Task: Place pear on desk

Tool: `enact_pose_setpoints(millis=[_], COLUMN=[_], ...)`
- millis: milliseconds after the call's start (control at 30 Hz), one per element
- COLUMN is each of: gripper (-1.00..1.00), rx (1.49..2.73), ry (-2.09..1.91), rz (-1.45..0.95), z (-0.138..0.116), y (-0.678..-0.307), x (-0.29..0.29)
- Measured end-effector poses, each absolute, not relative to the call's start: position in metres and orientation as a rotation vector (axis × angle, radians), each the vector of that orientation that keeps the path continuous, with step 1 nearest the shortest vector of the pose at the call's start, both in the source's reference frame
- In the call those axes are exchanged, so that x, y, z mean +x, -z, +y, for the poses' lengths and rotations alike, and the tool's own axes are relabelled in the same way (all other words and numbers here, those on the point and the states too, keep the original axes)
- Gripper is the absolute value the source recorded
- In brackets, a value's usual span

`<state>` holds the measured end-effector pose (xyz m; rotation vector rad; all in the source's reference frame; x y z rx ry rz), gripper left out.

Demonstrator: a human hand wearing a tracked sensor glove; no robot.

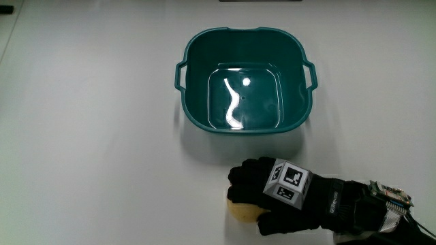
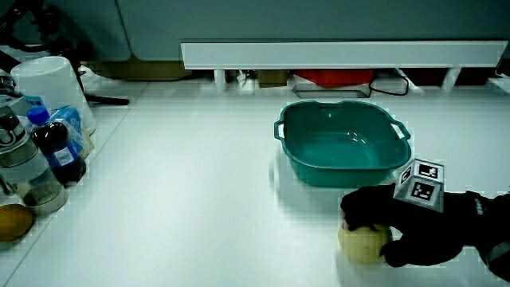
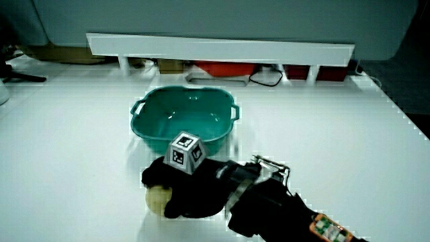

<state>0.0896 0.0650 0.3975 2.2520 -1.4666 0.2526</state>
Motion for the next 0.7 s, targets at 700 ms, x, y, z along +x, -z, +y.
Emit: enact_pose_setpoints(millis=[700], gripper=[-0.10], rx=[2.244], ry=[-0.175], rz=[-1.488], z=[0.0689], y=[-0.3981], x=[0.0820])
